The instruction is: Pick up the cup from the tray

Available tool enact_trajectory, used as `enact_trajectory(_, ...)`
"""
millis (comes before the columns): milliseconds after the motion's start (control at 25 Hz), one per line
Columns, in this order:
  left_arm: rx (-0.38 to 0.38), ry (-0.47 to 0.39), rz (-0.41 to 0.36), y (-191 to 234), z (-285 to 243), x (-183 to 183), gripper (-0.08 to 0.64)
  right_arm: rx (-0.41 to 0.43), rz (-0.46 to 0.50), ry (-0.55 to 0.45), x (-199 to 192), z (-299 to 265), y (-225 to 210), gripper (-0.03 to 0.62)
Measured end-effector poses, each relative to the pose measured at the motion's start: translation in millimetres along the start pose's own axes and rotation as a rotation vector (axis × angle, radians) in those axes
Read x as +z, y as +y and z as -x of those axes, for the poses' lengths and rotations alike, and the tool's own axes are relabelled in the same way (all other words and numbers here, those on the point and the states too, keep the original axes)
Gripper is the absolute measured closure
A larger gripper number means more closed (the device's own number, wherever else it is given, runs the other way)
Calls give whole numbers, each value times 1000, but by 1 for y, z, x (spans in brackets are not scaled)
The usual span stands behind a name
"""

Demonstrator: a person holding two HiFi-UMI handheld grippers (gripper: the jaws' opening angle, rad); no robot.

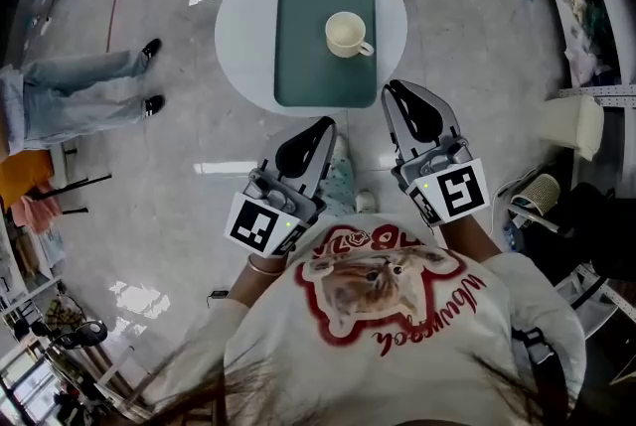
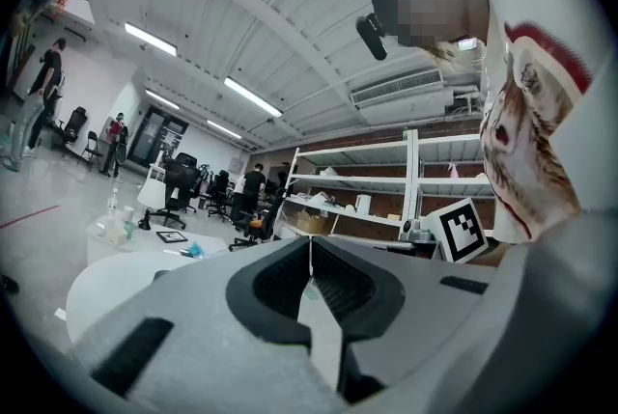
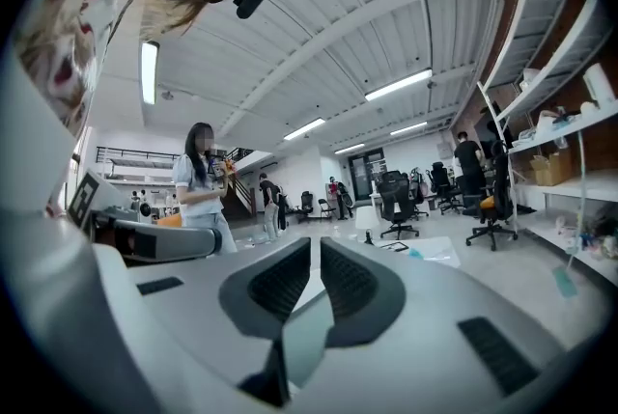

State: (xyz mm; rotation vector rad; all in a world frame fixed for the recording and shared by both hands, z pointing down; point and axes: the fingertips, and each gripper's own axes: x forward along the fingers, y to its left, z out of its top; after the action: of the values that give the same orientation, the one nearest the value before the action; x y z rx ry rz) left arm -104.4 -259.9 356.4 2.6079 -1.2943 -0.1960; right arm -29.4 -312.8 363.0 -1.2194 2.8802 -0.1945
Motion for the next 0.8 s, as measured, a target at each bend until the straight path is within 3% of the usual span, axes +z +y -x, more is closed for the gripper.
enact_trajectory(200, 3, 12, 48, 30, -14, -4, 541, -25, -17, 29, -24, -28, -12, 545)
enact_trajectory(440, -17, 14, 44, 58, -29, -5, 541, -57, -3, 32, -28, -41, -29, 545)
enact_trajectory(800, -46, 13, 25, 60, -60, -9, 541, -101, 44, 75, -50, -44, -54, 544)
